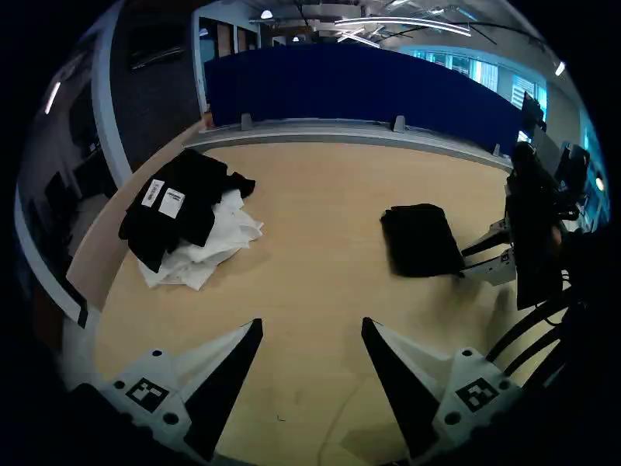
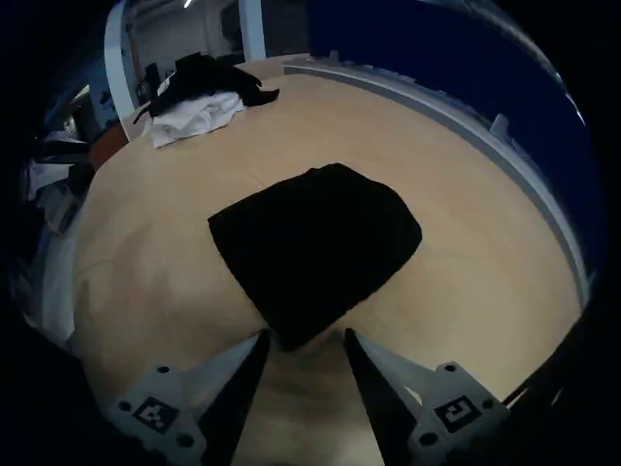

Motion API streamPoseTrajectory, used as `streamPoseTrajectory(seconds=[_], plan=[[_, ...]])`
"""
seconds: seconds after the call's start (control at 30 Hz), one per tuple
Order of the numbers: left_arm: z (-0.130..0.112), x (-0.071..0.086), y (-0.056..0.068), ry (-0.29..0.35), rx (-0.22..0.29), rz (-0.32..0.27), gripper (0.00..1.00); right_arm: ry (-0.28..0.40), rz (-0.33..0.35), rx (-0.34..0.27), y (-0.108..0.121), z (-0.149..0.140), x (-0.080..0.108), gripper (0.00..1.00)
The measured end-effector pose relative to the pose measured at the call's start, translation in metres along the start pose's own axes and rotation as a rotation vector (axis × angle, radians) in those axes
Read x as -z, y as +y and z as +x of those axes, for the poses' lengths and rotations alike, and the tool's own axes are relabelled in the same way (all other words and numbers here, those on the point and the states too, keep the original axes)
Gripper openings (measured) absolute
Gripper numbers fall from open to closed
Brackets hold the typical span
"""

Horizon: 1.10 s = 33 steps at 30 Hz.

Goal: Fold towel

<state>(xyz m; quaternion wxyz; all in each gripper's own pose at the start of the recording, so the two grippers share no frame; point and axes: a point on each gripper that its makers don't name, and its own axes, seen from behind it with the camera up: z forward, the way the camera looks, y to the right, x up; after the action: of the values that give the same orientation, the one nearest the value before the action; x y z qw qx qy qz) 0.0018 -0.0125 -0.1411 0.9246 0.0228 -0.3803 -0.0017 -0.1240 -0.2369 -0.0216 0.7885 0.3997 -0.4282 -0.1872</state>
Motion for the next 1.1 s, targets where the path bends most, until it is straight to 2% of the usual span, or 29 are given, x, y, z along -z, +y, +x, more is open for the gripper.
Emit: streamPoseTrajectory(seconds=[0.1, 0.27, 0.53, 0.63, 0.9, 1.1], plan=[[0.0, 0.0, 0.0, 0.0, 0.0, 0.0, 0.95, -0.004, -0.002, 0.0, 0.0, -0.002, -0.001, 0.61], [-0.001, -0.002, 0.0, -0.001, -0.002, 0.001, 0.95, 0.003, -0.001, -0.008, -0.002, 0.0, -0.004, 0.37], [-0.001, -0.005, 0.0, -0.003, -0.003, 0.001, 0.95, 0.006, 0.014, -0.014, -0.005, -0.001, -0.002, 0.22], [-0.001, -0.006, 0.001, -0.004, -0.005, 0.001, 0.95, 0.01, 0.008, -0.008, -0.004, 0.001, -0.001, 0.11], [0.001, -0.005, 0.004, -0.003, -0.007, -0.003, 0.95, 0.036, 0.006, 0.002, -0.001, 0.01, 0.004, 0.08], [0.007, -0.004, 0.006, 0.006, -0.006, -0.009, 0.95, 0.089, 0.004, -0.001, 0.003, 0.036, 0.02, 0.07]])
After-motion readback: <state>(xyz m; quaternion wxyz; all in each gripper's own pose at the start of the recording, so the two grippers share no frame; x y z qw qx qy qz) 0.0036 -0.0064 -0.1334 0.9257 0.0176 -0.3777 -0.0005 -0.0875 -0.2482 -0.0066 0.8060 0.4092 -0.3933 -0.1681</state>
